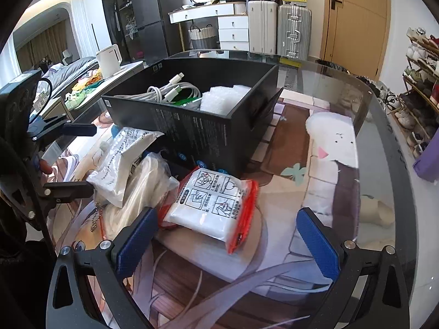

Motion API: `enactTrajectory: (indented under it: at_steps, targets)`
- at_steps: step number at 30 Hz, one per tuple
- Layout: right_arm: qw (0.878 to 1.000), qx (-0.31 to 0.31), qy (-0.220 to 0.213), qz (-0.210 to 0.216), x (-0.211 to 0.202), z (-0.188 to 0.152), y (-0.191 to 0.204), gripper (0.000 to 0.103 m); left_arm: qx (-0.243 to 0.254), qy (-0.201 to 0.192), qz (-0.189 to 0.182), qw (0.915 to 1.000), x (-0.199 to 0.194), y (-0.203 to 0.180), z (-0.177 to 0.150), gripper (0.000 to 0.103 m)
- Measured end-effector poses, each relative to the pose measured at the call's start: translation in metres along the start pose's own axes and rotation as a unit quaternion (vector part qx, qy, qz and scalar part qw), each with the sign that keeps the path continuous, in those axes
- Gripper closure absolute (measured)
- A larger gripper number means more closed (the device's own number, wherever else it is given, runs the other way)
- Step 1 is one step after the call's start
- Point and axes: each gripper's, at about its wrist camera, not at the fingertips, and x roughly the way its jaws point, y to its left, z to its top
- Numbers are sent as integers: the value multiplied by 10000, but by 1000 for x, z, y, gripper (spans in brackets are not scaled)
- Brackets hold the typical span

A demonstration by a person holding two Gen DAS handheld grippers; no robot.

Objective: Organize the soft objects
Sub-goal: 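Grasp the red-edged white packet with the right gripper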

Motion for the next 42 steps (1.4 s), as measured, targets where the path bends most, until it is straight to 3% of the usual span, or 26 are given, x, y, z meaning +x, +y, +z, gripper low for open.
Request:
enactTrajectory:
  at_steps: [25, 27, 34, 42]
  targets:
    - [9994, 246, 119, -205, 17, 4, -4, 3, -304, -200, -245, 9990, -10, 4, 7, 0]
    - [9996, 231, 75, -177, 16, 4, -4, 9, -332, -223, -256, 9989, -11, 5, 8, 0]
    - [9996, 175, -28, -198, 7, 1, -5, 53, -531, -199, -222, 9981, -8, 12, 10, 0]
    - [9989, 269, -364, -81, -10, -3, -11, 75, -672, -261, -188, 9972, -11, 15, 12, 0]
